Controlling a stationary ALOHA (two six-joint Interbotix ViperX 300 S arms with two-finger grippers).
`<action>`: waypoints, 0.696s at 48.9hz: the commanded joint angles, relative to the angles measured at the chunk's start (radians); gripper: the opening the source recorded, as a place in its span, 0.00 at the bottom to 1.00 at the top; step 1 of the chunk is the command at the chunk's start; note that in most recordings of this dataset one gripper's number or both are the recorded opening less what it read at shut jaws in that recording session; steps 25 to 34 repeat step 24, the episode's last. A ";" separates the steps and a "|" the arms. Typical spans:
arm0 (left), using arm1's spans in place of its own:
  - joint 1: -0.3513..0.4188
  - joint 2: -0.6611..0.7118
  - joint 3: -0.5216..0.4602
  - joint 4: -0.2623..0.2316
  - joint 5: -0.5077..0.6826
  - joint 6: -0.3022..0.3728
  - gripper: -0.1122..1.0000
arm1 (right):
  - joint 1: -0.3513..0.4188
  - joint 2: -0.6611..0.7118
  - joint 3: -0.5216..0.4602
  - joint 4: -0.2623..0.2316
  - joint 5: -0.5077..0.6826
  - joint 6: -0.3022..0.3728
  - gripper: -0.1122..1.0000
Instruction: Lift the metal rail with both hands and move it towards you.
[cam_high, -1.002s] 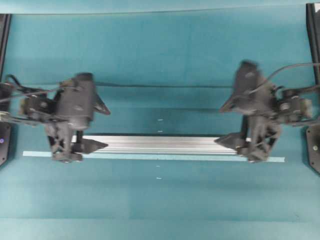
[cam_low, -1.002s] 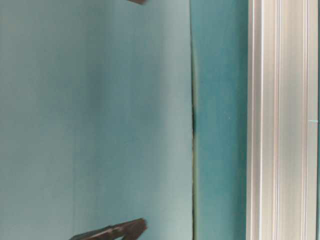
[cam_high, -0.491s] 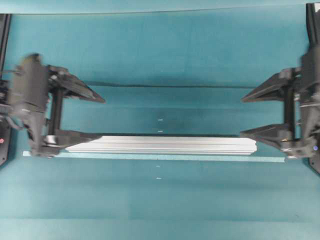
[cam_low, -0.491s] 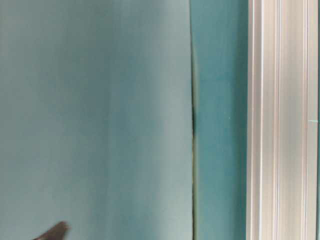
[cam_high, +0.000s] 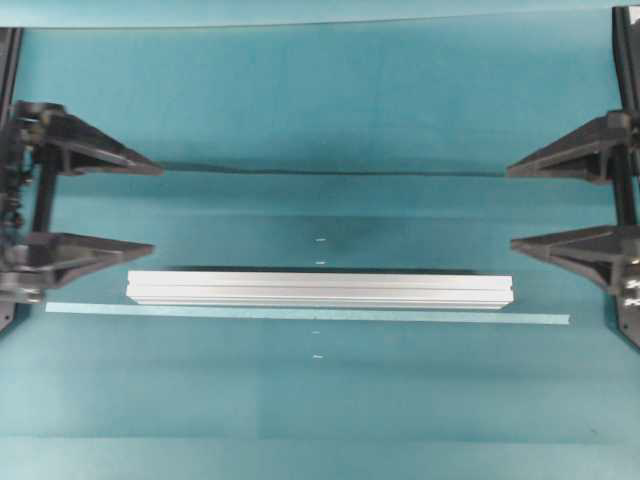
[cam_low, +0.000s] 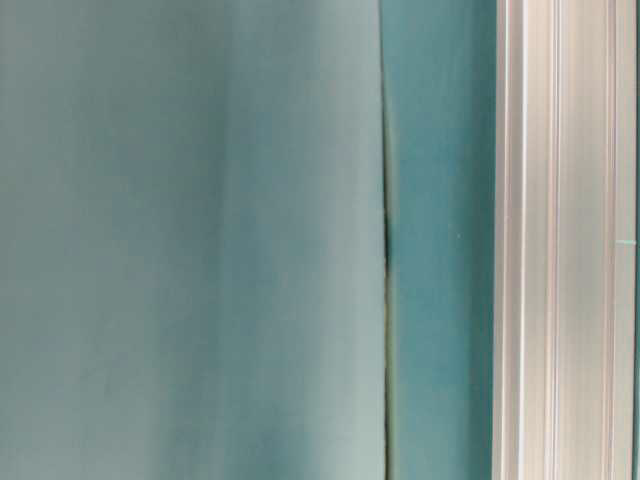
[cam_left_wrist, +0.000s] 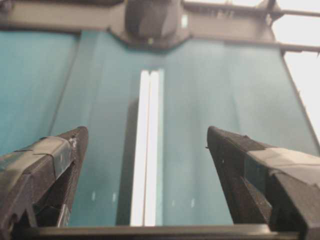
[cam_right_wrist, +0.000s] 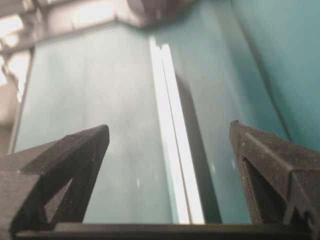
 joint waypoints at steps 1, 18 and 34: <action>-0.005 -0.028 -0.012 -0.002 -0.011 -0.002 0.96 | -0.009 -0.018 -0.005 -0.005 -0.021 0.002 0.98; -0.005 -0.138 0.006 -0.002 -0.005 -0.002 0.96 | -0.026 -0.104 0.018 -0.005 -0.020 0.005 0.98; -0.005 -0.152 0.012 -0.002 -0.005 -0.002 0.96 | -0.037 -0.118 0.028 -0.005 -0.020 0.005 0.98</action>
